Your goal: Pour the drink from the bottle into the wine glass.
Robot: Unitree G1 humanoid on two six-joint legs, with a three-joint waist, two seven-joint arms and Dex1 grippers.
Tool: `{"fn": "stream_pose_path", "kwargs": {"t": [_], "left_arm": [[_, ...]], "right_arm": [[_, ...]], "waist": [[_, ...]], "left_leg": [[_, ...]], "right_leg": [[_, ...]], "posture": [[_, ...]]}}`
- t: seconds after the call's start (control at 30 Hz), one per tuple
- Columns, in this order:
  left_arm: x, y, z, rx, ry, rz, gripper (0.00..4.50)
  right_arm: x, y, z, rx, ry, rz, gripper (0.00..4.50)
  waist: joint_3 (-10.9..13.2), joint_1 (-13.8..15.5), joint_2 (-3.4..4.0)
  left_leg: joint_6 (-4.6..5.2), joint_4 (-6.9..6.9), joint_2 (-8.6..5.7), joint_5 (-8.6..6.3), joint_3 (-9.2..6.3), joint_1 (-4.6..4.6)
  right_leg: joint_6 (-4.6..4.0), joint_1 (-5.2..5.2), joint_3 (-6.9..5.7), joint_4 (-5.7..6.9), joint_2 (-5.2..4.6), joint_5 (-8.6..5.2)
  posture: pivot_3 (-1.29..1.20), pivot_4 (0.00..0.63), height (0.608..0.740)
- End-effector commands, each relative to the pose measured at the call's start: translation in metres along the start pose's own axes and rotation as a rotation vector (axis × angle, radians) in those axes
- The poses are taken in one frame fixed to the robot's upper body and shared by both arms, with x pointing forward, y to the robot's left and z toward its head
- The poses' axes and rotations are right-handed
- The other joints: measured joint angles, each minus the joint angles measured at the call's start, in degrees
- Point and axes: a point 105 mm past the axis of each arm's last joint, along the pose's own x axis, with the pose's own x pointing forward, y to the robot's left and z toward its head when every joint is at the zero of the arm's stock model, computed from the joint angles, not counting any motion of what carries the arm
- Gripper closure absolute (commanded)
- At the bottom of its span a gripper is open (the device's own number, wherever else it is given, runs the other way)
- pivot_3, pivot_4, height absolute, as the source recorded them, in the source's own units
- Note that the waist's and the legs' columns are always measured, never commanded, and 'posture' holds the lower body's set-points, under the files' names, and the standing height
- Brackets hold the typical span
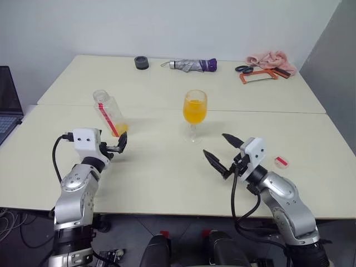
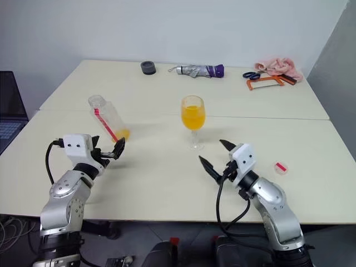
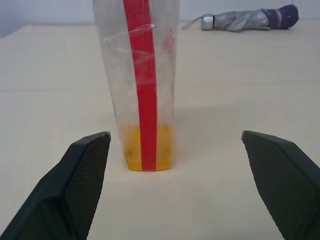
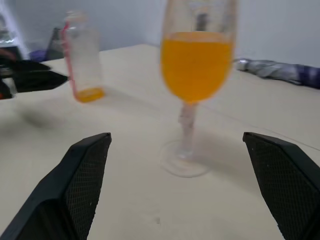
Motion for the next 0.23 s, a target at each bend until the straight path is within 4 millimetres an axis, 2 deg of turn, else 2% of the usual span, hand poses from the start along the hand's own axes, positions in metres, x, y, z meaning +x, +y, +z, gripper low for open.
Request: {"fn": "stream_pose_path", "kwargs": {"t": [0.03,0.1,0.23], "left_arm": [[-0.0080,-0.0014,0.0158,-0.011,-0.070,0.017,0.01],[-0.0105,-0.0023,0.0157,-0.003,-0.070,0.014,0.01],[-0.0141,0.0025,0.0178,0.022,-0.089,0.022,0.01]], "right_arm": [[-0.0074,-0.0342,-0.0034,0.017,-0.047,-0.243,0.00],[-0.0077,-0.0415,-0.0064,0.022,-0.051,-0.290,0.00],[-0.0026,-0.0428,-0.0097,0.009,-0.046,-0.268,0.00]], "waist": [[0.0,0.0,0.01],[0.0,0.0,0.01],[0.0,-0.1,0.02]], "left_leg": [[0.00,-0.01,0.00,0.00,0.04,0.01],[0.00,-0.02,-0.02,0.00,0.15,0.05],[0.00,-0.06,-0.06,0.00,0.26,0.10]], "right_leg": [[0.00,0.00,0.03,0.00,0.00,0.00],[0.01,-0.01,0.12,-0.01,0.01,0.00],[0.04,-0.02,0.18,-0.05,0.09,-0.03]], "posture": [[0.00,0.150,0.740],[0.00,0.150,0.740],[0.00,0.150,0.740]]}}
